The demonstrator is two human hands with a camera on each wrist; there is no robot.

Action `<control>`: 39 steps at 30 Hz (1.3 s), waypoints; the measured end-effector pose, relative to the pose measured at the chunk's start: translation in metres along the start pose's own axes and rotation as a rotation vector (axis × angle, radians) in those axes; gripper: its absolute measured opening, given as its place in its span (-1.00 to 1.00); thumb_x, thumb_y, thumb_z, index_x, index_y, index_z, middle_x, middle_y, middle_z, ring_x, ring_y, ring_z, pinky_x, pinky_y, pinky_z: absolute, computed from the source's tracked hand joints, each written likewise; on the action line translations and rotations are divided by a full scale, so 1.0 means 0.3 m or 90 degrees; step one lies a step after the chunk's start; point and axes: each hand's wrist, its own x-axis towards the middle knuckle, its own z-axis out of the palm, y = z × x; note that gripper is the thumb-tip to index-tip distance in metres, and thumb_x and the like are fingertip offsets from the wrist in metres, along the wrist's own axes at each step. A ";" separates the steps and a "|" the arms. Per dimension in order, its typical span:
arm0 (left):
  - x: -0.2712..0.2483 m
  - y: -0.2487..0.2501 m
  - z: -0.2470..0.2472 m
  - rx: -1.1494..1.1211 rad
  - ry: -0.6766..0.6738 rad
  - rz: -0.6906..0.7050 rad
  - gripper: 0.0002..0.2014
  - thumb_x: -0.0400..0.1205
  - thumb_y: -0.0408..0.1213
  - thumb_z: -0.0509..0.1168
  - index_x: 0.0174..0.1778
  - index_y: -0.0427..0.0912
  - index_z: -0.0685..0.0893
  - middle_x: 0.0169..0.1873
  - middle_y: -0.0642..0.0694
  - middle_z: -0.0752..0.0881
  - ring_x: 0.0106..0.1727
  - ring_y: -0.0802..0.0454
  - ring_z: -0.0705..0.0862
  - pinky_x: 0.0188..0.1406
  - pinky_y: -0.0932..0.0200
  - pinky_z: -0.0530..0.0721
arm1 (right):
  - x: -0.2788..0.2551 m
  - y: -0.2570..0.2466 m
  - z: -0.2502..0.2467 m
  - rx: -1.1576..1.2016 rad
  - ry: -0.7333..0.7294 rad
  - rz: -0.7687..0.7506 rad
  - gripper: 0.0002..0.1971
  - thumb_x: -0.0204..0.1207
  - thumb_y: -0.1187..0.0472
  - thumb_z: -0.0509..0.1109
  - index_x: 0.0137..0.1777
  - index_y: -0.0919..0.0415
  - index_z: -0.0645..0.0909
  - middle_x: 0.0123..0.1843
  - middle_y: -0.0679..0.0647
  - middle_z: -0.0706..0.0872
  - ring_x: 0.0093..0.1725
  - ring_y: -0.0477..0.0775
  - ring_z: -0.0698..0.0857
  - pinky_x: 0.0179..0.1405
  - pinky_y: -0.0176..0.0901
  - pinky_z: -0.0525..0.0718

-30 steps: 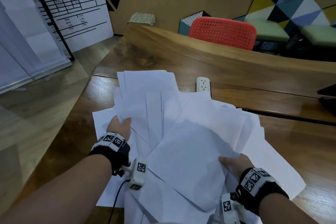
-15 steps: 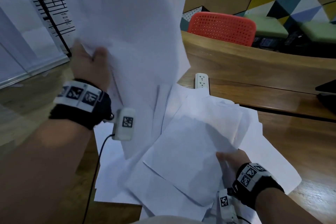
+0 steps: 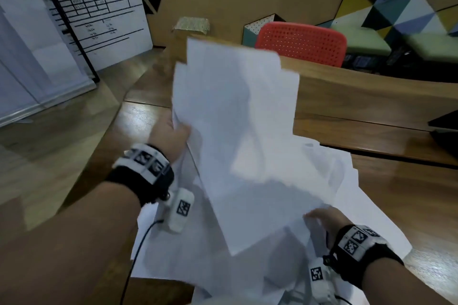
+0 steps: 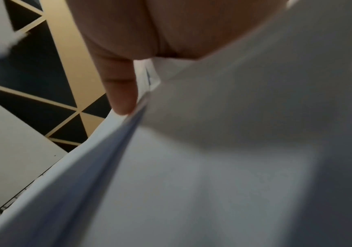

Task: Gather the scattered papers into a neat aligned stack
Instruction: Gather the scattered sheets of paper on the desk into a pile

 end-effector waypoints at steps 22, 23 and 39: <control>-0.039 -0.318 -0.092 0.288 -0.088 -0.468 -0.56 0.41 -0.16 0.43 0.07 -0.36 0.51 -0.32 -0.22 0.63 -0.30 -0.19 0.61 -0.08 -0.03 0.64 | -0.027 0.028 0.041 -0.058 0.003 -0.065 -0.58 0.32 0.36 0.58 0.18 0.41 0.61 -0.15 0.21 0.73 -0.16 0.24 0.72 -0.15 -0.04 0.64; -0.042 -0.314 -0.099 0.290 -0.126 -0.447 -0.62 0.42 -0.16 0.41 0.00 -0.35 0.56 -0.34 -0.21 0.65 -0.30 -0.18 0.61 0.01 -0.05 0.65 | -0.028 0.028 0.041 -0.058 0.003 -0.067 -0.57 0.32 0.35 0.59 0.19 0.42 0.62 -0.09 0.26 0.74 -0.11 0.27 0.72 -0.08 0.00 0.64; 0.019 0.249 -0.342 0.073 0.313 0.146 -0.55 0.58 -0.06 0.28 0.24 -0.34 0.57 0.21 -0.34 0.67 0.11 -0.12 0.65 -0.11 0.20 0.48 | -0.007 0.050 0.054 -0.020 0.000 -0.023 -0.59 0.26 0.39 0.61 0.12 0.45 0.66 -0.04 0.35 0.77 -0.02 0.37 0.76 0.12 0.18 0.69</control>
